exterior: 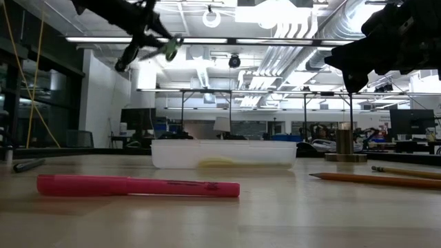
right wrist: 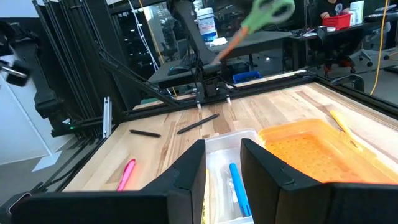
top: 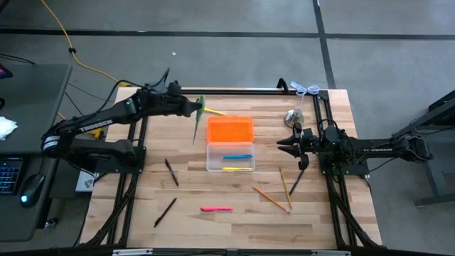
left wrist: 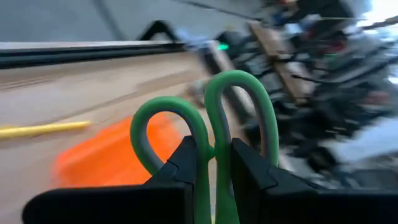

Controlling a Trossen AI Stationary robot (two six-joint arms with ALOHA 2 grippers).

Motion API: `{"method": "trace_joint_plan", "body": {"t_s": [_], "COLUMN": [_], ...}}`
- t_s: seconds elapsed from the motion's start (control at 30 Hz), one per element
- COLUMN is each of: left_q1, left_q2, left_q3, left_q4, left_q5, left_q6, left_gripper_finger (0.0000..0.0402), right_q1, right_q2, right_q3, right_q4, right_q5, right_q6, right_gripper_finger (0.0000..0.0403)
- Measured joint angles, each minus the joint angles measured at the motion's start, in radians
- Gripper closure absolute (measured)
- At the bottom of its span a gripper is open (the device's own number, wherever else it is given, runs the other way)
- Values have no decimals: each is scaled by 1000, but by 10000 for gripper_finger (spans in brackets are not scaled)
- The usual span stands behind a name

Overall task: Pick & place school supplies into a supply box
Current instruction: Put the green scissors into the orange supply box

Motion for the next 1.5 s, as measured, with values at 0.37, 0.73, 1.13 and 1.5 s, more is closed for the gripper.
{"method": "trace_joint_plan", "body": {"t_s": [0.37, 0.73, 1.13, 1.5], "left_q1": [0, 0, 0, 0], "left_q2": [-1, -1, -1, -1], "left_q3": [0, 0, 0, 0], "left_q4": [353, 695, 993, 1133], "left_q5": [301, 501, 576, 609], "left_q6": [-2, -26, -50, -56], "left_gripper_finger": [314, 314, 314, 314], "right_q1": [0, 0, 0, 0], "right_q2": [0, 0, 0, 0], "right_q3": [0, 0, 0, 0], "right_q4": [0, 0, 0, 0], "right_q5": [0, 0, 0, 0], "right_q6": [0, 0, -6, -19], "right_gripper_finger": [324, 324, 324, 324]}}
